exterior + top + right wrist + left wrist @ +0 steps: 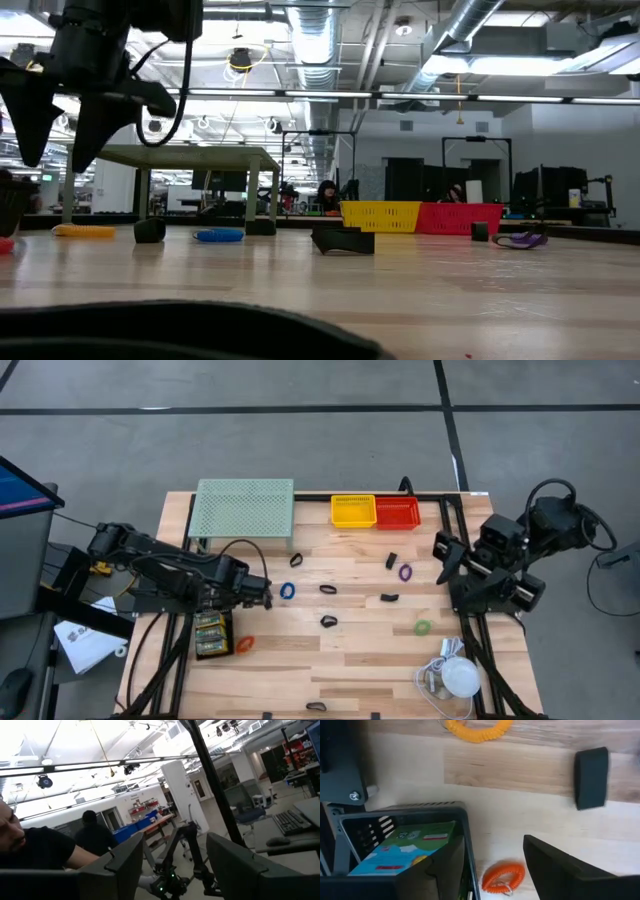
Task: Pick & Place Office Desk Supplies
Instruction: Adjust the black basket
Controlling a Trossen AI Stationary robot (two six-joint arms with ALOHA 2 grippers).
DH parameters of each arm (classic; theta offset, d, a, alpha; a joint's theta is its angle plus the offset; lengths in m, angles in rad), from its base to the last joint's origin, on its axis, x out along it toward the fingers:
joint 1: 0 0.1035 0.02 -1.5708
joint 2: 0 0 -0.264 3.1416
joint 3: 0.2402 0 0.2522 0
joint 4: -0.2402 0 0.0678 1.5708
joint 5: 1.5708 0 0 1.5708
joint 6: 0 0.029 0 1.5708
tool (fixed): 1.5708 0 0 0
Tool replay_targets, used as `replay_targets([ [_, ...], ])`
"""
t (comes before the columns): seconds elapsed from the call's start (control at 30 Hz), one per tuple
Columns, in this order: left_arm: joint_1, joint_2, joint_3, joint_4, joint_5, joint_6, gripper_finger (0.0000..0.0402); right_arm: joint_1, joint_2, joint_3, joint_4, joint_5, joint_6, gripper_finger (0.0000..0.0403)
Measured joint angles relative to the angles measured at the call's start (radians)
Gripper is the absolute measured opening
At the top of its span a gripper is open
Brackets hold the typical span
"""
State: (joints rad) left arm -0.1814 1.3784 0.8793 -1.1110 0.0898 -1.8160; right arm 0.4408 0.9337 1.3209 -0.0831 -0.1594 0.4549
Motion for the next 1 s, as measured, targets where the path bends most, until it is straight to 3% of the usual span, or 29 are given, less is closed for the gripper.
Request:
replay_targets([
  [0.2,-0.006,0.042,-0.020,0.013,0.048,0.000,0.0193,0.010,-0.007,0.000,-0.001,0.000,-0.011,0.0211],
  [0.6,-0.006,0.147,-0.020,0.097,0.043,0.049,0.0192,0.011,-0.006,0.000,-0.011,0.001,-0.007,0.0211],
  [1.0,-0.006,0.134,-0.020,0.140,0.042,0.089,0.0192,0.011,-0.005,0.000,-0.014,0.002,0.005,0.0211],
])
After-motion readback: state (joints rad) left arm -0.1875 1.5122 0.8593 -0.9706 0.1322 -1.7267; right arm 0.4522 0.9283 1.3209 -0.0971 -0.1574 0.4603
